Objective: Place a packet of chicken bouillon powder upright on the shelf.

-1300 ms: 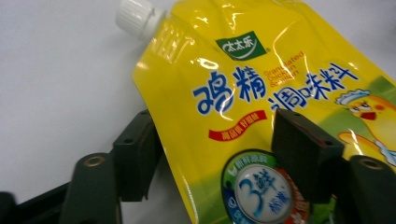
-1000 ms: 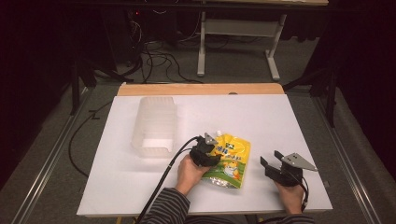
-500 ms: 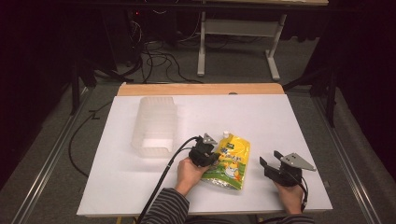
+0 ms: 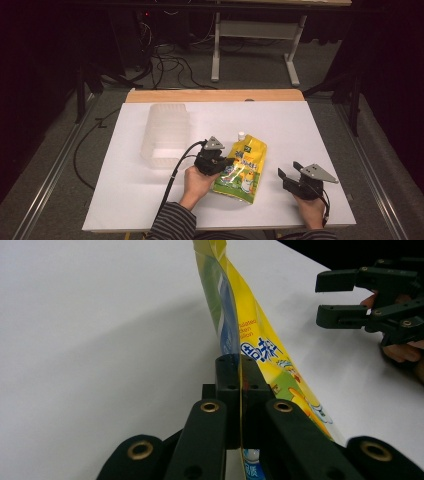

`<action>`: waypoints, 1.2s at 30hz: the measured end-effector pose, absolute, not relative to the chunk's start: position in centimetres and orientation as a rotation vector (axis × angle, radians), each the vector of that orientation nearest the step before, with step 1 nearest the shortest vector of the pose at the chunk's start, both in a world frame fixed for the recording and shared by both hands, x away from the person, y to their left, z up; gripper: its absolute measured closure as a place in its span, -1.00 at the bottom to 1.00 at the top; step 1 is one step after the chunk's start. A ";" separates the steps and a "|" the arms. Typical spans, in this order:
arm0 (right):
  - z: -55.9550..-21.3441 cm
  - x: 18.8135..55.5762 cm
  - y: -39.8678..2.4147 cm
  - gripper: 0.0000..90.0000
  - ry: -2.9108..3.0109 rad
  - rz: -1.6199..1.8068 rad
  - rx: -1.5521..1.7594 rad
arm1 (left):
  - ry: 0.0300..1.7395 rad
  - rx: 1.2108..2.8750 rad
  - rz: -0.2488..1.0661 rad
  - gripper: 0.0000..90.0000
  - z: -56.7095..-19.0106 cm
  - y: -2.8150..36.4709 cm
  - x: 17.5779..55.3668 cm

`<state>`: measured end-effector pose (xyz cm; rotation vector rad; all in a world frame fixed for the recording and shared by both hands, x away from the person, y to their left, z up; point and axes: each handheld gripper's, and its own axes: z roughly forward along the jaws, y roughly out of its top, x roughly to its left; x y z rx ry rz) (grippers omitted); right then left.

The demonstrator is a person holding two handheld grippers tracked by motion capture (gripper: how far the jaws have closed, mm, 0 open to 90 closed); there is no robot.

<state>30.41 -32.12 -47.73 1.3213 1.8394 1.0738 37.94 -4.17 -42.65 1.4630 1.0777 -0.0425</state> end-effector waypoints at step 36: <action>-47.7 30.3 -32.1 -0.22 1.833 1.081 1.314 | 0.989 1.315 0.006 1.00 -36.0 1.8 37.1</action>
